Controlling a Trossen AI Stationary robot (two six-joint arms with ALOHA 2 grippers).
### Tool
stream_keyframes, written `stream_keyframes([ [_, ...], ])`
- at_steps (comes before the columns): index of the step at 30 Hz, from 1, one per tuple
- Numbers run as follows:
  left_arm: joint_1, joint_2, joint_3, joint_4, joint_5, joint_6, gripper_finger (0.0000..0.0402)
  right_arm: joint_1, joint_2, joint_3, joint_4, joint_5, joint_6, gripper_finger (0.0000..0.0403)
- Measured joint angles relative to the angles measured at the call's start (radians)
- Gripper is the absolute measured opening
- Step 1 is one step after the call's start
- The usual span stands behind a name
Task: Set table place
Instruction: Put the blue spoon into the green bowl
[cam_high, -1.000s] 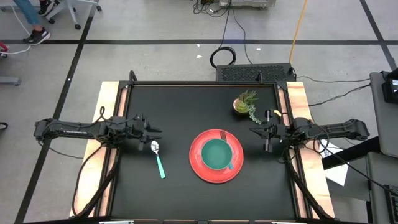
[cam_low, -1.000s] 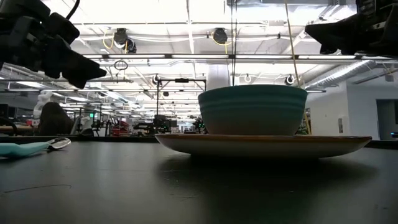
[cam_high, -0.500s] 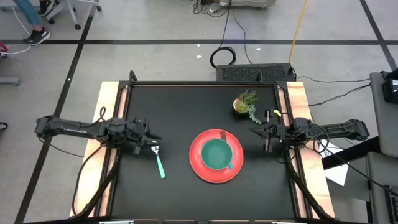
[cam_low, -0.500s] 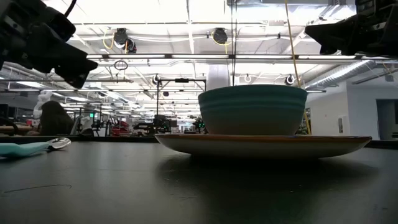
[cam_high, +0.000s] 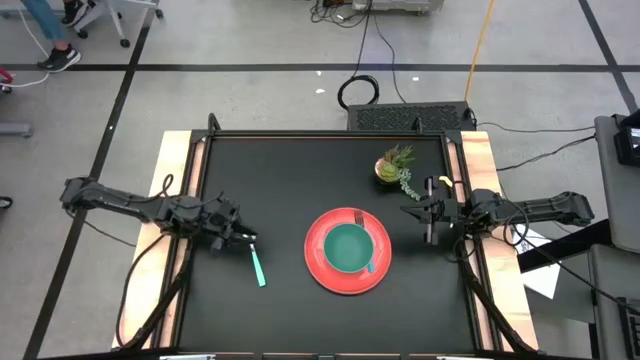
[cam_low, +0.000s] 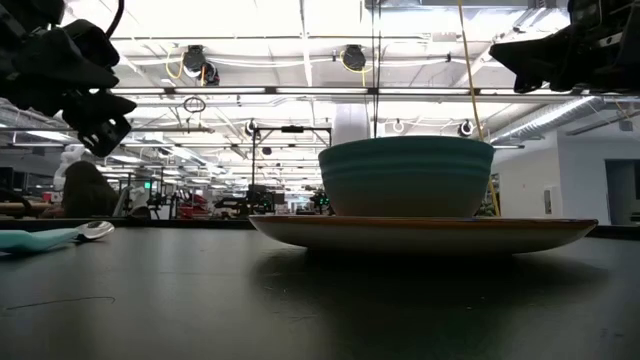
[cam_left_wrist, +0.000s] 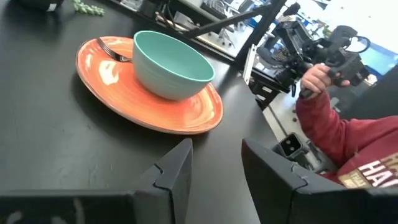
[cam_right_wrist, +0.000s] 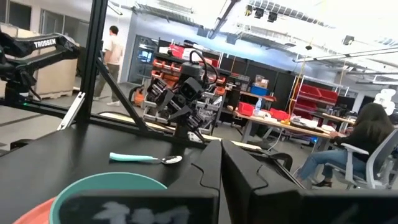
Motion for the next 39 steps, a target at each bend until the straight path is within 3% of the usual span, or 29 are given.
stream_keyframes([
  [11, -0.090, 0.020, 0.000, -0.008, -0.125, -0.005, 0.0143, 0.000, 0.000, 0.000, 0.000, 0.000, 0.019, 0.0000],
  [27, -0.206, 0.267, 0.000, 0.088, -0.192, -0.218, 0.0143, 0.000, 0.000, 0.000, 0.000, 0.001, 0.026, 0.0000],
  [34, -0.224, 0.298, 0.000, 0.113, -0.189, -0.036, 0.0143, 0.000, 0.000, 0.000, 0.000, 0.001, 0.026, 0.0000],
  [39, -0.224, 0.299, 0.000, 0.113, -0.125, 0.082, 0.0143, 0.000, 0.000, 0.000, 0.000, 0.001, 0.026, 0.0000],
])
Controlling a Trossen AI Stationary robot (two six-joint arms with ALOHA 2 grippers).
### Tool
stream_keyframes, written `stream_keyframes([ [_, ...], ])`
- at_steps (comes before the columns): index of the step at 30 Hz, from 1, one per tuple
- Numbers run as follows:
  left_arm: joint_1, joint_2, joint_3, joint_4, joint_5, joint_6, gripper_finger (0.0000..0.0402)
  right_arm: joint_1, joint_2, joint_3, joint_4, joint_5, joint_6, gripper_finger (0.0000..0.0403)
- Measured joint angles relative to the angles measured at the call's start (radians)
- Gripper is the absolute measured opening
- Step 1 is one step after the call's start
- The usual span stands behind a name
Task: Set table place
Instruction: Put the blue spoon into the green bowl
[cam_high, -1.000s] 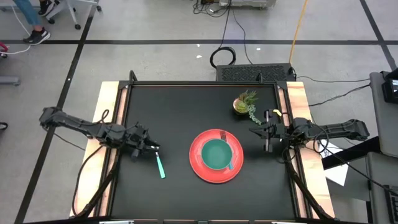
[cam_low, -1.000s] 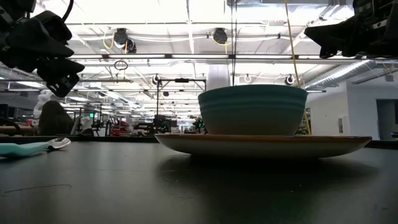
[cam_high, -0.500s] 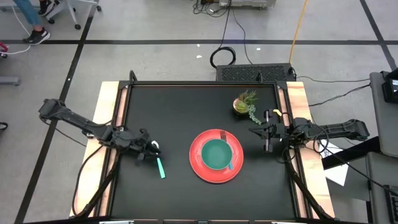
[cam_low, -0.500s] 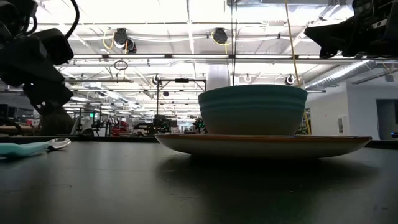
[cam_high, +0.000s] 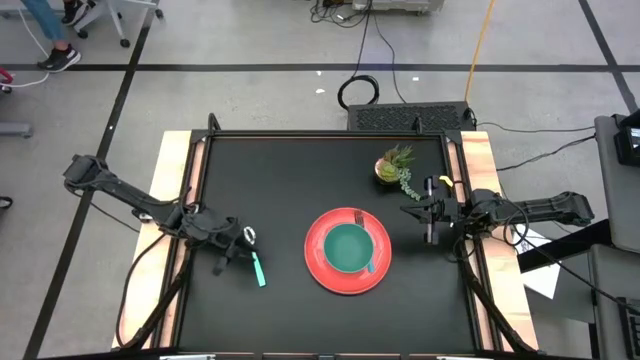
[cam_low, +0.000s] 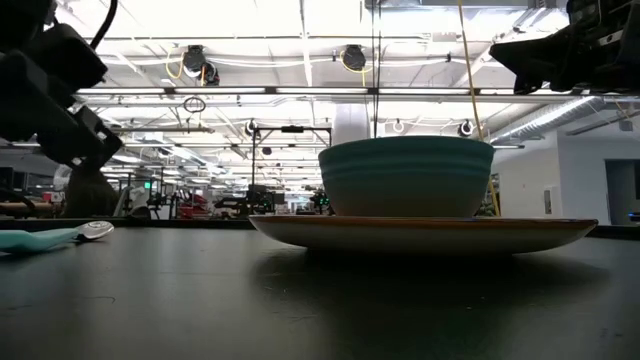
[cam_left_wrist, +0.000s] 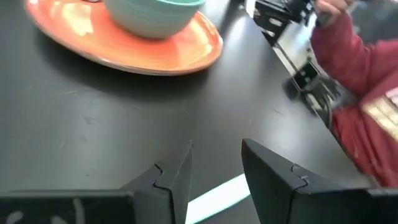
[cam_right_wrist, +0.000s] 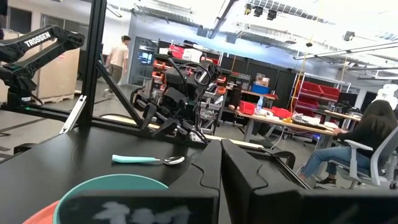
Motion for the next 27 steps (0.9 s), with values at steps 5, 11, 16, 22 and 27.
stream_keyframes([
  [5, 0.000, 0.000, 0.065, -0.140, 0.056, 0.104, 0.0143, 0.000, 0.000, 0.000, 0.000, 0.000, 0.000, 0.0000],
  [11, 0.000, 0.021, 0.221, -0.426, 0.039, 0.237, 0.0143, 0.000, 0.000, 0.000, 0.000, 0.000, 0.000, 0.0000],
  [16, 0.000, 0.067, 0.310, -0.510, -0.006, 0.364, 0.0143, 0.000, 0.000, 0.000, 0.000, 0.000, 0.000, 0.0000],
  [22, 0.001, 0.150, 0.349, -0.499, -0.028, 0.555, 0.0143, 0.000, 0.000, 0.000, 0.000, 0.000, 0.000, 0.0000],
  [27, 0.001, 0.226, 0.350, -0.512, -0.096, 0.781, 0.0143, 0.000, 0.000, 0.000, 0.000, 0.000, 0.000, 0.0000],
])
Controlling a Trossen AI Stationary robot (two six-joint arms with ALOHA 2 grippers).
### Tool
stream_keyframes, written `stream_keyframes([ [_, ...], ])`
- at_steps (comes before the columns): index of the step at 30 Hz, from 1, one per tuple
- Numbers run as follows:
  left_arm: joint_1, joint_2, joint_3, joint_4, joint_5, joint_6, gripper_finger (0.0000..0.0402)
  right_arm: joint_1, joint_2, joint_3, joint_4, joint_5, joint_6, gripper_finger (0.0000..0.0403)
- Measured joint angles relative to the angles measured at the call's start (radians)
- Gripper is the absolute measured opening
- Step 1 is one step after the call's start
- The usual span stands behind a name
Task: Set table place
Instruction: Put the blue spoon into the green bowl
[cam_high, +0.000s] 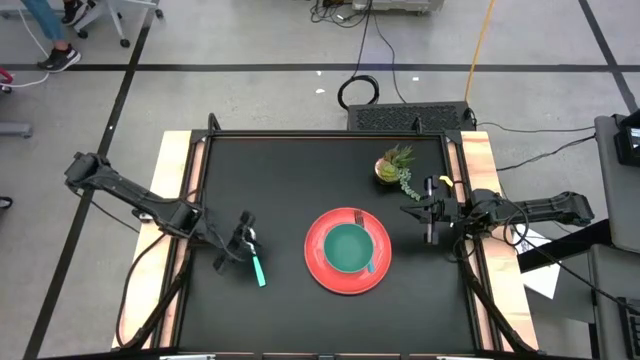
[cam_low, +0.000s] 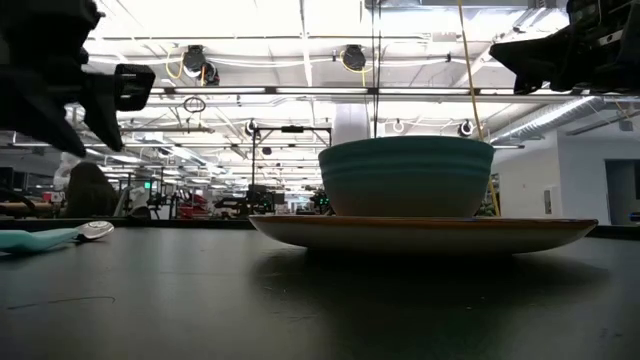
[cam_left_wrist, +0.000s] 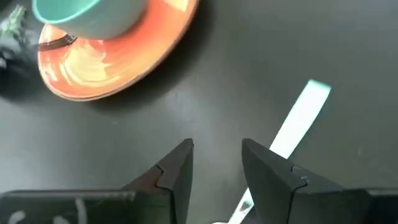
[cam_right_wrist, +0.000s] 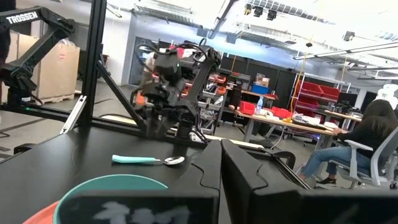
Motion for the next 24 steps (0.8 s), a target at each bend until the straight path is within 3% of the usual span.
stream_keyframes([
  [5, 0.000, 0.036, 0.000, 0.000, -0.032, 0.199, 0.0143, 0.000, 0.000, 0.000, 0.000, 0.000, 0.015, 0.0000],
  [13, 0.007, 0.037, 0.066, -0.095, -0.032, 0.251, 0.0143, 0.000, 0.000, 0.000, 0.003, 0.000, 0.018, 0.0000],
  [19, 0.007, 0.037, 0.162, -0.191, -0.093, 0.173, 0.0143, 0.000, 0.000, 0.000, 0.008, 0.000, 0.018, 0.0000],
  [24, 0.012, 0.037, 0.245, -0.182, -0.126, 0.005, 0.0143, 0.000, 0.000, 0.000, 0.008, 0.006, 0.018, 0.0000],
])
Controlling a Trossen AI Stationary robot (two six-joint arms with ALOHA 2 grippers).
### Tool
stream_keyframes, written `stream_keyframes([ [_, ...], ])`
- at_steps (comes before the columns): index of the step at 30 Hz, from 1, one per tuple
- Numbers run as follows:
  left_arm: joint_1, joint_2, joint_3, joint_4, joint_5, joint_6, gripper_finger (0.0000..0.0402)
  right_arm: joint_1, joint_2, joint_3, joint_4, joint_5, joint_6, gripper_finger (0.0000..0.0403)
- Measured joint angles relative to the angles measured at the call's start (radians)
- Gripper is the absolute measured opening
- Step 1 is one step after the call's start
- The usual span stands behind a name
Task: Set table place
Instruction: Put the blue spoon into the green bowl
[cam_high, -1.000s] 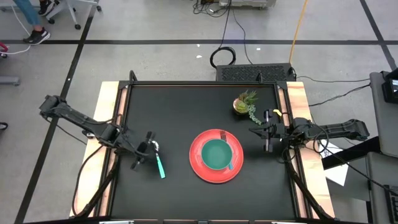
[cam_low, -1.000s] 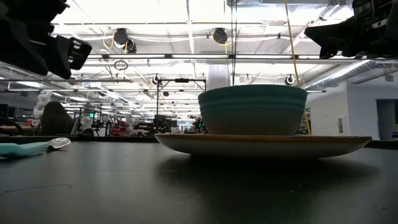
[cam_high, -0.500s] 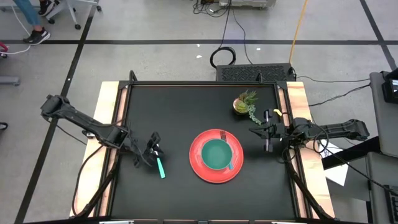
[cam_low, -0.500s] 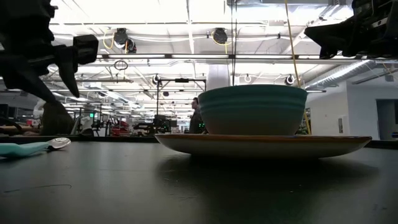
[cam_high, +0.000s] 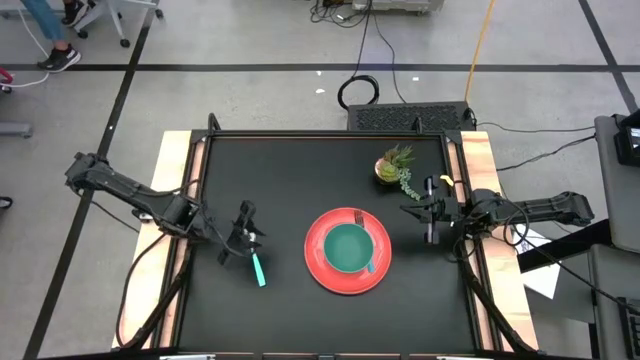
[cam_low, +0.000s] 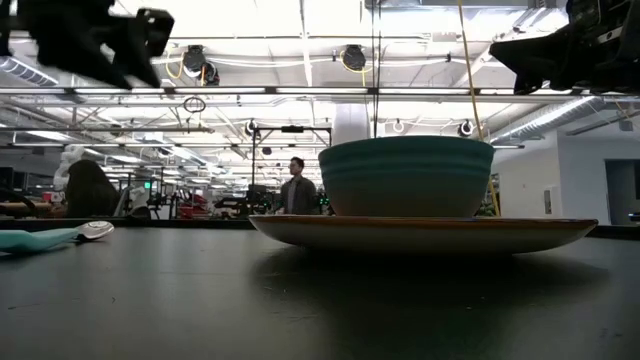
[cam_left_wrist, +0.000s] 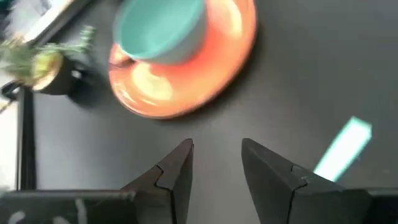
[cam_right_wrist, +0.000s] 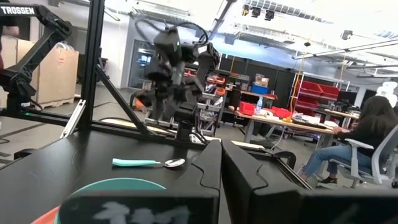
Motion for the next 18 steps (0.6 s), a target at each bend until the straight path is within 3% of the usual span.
stream_keyframes([
  [5, 0.019, 0.000, 0.045, 0.005, -0.017, -0.095, 0.0143, 0.000, 0.000, 0.000, 0.000, 0.001, 0.000, 0.0000],
  [9, 0.024, 0.007, 0.044, -0.071, 0.065, -0.043, 0.0143, 0.000, 0.000, 0.000, 0.000, 0.001, 0.000, 0.0000],
  [18, 0.024, 0.114, 0.044, -0.176, 0.118, 0.007, 0.0143, 0.000, 0.002, 0.000, -0.001, 0.001, 0.023, 0.0000],
])
